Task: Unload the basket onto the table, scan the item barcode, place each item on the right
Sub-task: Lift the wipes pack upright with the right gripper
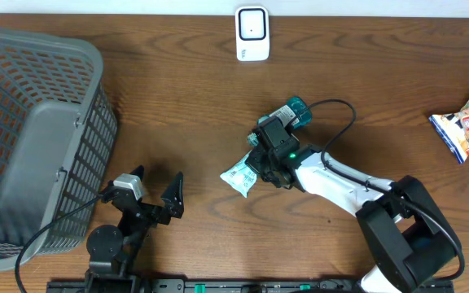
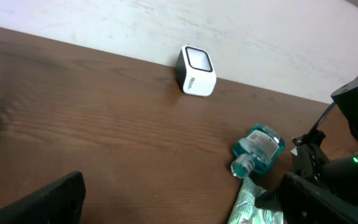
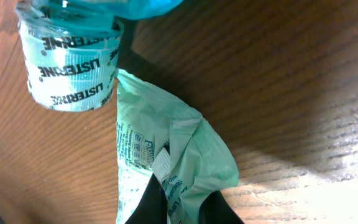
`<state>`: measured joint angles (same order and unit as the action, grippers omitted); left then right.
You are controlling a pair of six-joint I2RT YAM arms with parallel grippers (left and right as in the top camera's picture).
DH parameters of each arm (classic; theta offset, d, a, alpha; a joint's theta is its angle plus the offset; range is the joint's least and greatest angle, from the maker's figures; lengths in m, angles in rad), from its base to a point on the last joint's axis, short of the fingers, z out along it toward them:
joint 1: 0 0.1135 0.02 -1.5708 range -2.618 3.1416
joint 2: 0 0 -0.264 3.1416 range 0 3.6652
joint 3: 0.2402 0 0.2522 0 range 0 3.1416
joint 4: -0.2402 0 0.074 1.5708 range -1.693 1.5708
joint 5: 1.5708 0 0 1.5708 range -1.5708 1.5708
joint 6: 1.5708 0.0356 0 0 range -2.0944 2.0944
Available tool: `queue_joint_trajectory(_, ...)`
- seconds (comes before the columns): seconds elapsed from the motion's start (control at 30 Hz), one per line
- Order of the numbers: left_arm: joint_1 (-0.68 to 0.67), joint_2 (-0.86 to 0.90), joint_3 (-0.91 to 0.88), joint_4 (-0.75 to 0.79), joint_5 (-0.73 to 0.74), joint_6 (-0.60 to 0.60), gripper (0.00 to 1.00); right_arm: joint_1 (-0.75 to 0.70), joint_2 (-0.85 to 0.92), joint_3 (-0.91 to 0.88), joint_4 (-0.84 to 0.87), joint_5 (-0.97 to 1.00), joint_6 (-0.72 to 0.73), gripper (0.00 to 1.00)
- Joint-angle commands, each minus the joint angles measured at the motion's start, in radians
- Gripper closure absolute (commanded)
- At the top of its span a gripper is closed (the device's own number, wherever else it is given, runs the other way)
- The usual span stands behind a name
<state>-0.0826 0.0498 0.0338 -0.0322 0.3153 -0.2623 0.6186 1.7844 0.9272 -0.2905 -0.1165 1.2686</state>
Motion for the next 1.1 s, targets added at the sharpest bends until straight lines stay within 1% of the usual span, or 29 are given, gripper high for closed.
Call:
queue_joint_trajectory(0.0, -0.004, -0.005, -0.027, -0.014, 0.006, -0.002, 0.01, -0.043, -0.011, -0.062, -0.054, -0.058, -0.184, 0.99)
queue_joint_trajectory(0.13, -0.004, -0.005, -0.027, -0.014, 0.006, -0.002, 0.01, -0.138, -0.244, -0.061, -0.091, -0.21, -0.451, 0.99)
queue_joint_trajectory(0.17, -0.004, -0.005, -0.027, -0.014, 0.006, -0.002, 0.01, -0.167, -0.312, -0.061, -0.122, -0.234, -0.501, 0.99)
queue_joint_trajectory(0.2, -0.004, -0.005, -0.027, -0.014, 0.006, -0.002, 0.01, -0.181, -0.346, -0.062, -0.141, -0.24, -0.52, 0.99)
queue_joint_trajectory(0.23, -0.004, -0.005, -0.027, -0.014, 0.006, -0.002, 0.01, -0.217, -0.449, -0.062, -0.201, -0.249, -0.571, 0.99)
queue_joint_trajectory(0.27, -0.004, -0.005, -0.027, -0.014, 0.006, -0.002, 0.01, -0.229, -0.503, -0.062, -0.225, -0.249, -0.603, 0.99)
queue_joint_trajectory(0.33, -0.004, -0.005, -0.027, -0.014, 0.006, -0.002, 0.01, -0.235, -0.581, -0.062, -0.251, -0.249, -0.669, 0.99)
queue_joint_trajectory(0.4, -0.004, -0.005, -0.027, -0.014, 0.006, -0.002, 0.01, -0.227, -0.66, -0.062, -0.263, -0.249, -0.768, 0.99)
queue_joint_trajectory(0.43, -0.004, -0.005, -0.027, -0.014, 0.006, -0.002, 0.01, -0.222, -0.698, -0.062, -0.269, -0.249, -0.839, 0.99)
queue_joint_trajectory(0.5, -0.004, -0.005, -0.027, -0.014, 0.006, -0.002, 0.01, -0.218, -0.753, -0.062, -0.277, -0.243, -0.91, 0.99)
queue_joint_trajectory(0.57, -0.004, -0.005, -0.027, -0.014, 0.006, -0.002, 0.01, -0.219, -0.79, -0.062, -0.278, -0.241, -0.883, 0.99)
queue_joint_trajectory(0.7, -0.004, -0.005, -0.027, -0.014, 0.006, -0.002, 0.01, -0.219, -0.797, -0.062, -0.291, -0.305, -0.746, 0.99)
queue_joint_trajectory(0.77, -0.004, -0.005, -0.027, -0.014, 0.006, -0.002, 0.01, -0.219, -0.793, -0.062, -0.307, -0.357, -0.739, 0.99)
queue_joint_trajectory(0.9, -0.004, -0.005, -0.027, -0.014, 0.006, -0.002, 0.01, -0.218, -0.792, -0.062, -0.37, -0.361, -0.723, 0.99)
queue_joint_trajectory(1.07, -0.004, -0.005, -0.027, -0.014, 0.006, -0.002, 0.01, -0.217, -0.792, -0.062, -0.406, -0.362, -0.723, 0.99)
